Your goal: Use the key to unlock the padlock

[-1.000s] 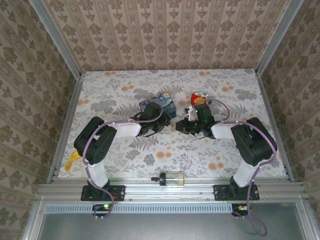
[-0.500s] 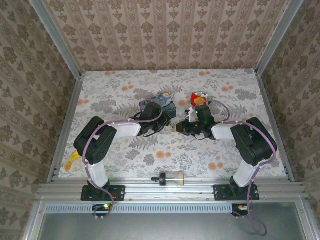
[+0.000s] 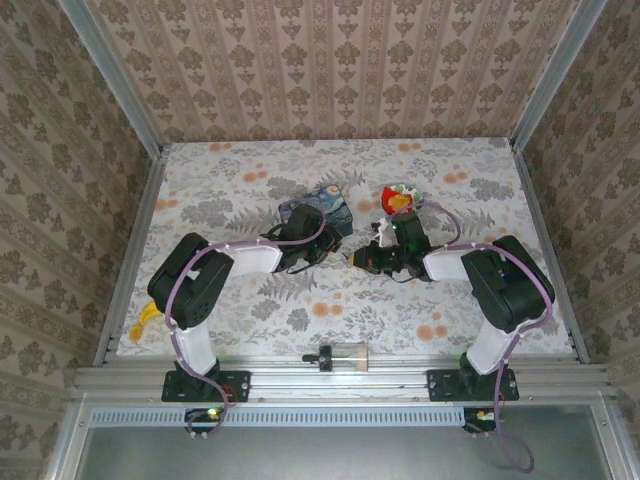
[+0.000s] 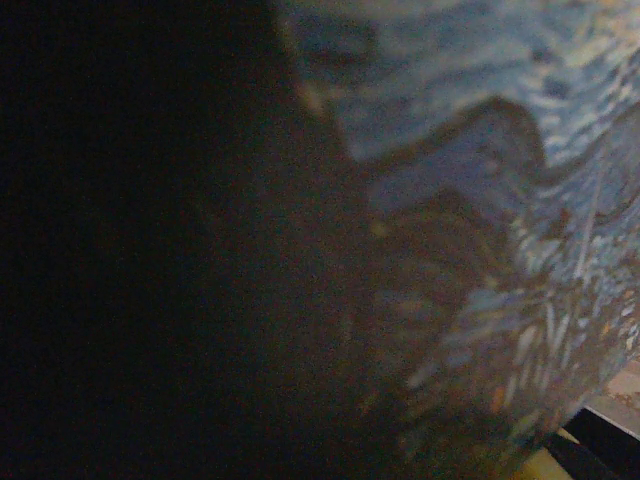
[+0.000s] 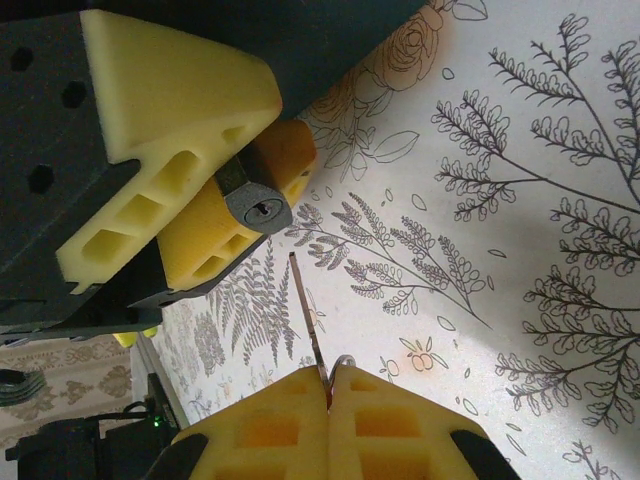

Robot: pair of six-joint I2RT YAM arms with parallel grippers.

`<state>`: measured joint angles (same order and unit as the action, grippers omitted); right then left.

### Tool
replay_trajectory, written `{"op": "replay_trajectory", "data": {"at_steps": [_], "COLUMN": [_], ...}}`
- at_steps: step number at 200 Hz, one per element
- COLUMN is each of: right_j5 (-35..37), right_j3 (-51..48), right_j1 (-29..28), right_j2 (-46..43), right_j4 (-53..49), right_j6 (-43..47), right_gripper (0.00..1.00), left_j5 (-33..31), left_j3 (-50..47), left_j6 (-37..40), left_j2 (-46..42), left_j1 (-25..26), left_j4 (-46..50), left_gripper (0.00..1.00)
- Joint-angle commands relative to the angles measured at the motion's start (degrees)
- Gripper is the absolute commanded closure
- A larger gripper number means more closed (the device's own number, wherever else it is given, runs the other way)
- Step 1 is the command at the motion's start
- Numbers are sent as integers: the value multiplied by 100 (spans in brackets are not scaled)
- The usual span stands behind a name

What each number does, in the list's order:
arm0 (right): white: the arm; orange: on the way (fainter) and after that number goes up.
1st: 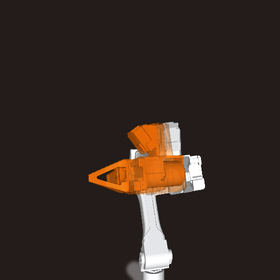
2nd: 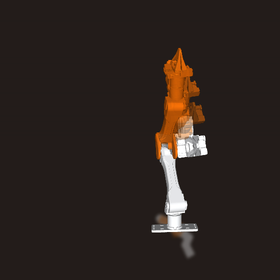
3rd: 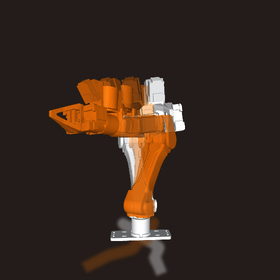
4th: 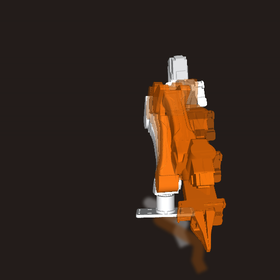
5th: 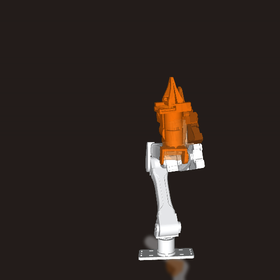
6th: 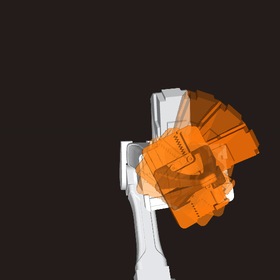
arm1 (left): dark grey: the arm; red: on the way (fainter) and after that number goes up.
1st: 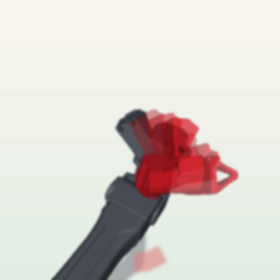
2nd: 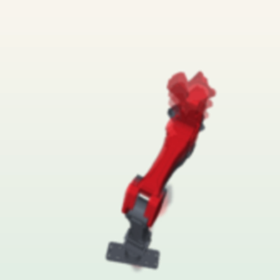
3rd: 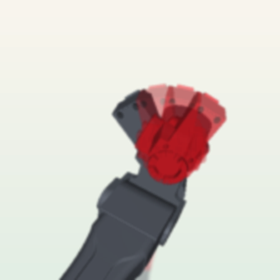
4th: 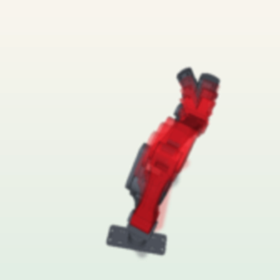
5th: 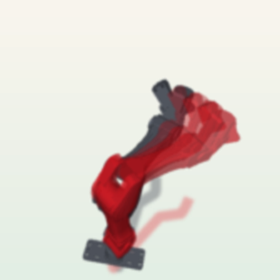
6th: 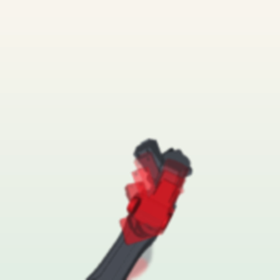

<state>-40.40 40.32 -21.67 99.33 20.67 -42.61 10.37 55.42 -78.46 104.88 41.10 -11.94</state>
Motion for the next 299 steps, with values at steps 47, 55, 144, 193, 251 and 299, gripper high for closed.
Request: {"op": "replay_trajectory", "data": {"at_steps": [47,55,144,193,251,299], "right_j5": [107,112,147,224,231,179], "right_j3": [255,279,374,345,397,468], "right_j1": [-65,-74,-94,-94,-94,-107], "right_j2": [3,14,148,107,113,159], "right_j4": [33,34,41,-43,-19,31], "right_j6": [-19,-19,-46,-15,-43,-60], "right_gripper": [100,100,100,100,100,100], "left_j5": [905,905,896,888,914,932], "left_j3": [-104,-101,-128,-120,-95,-84], "left_j6": [-557,-557,-564,-565,-568,-565], "left_j2": [305,305,263,270,292,313], "left_j1": [-14,-15,-16,-22,-15,-9], "left_j4": [605,606,594,586,574,587], "left_gripper": [100,100,100,100,100,100]}}
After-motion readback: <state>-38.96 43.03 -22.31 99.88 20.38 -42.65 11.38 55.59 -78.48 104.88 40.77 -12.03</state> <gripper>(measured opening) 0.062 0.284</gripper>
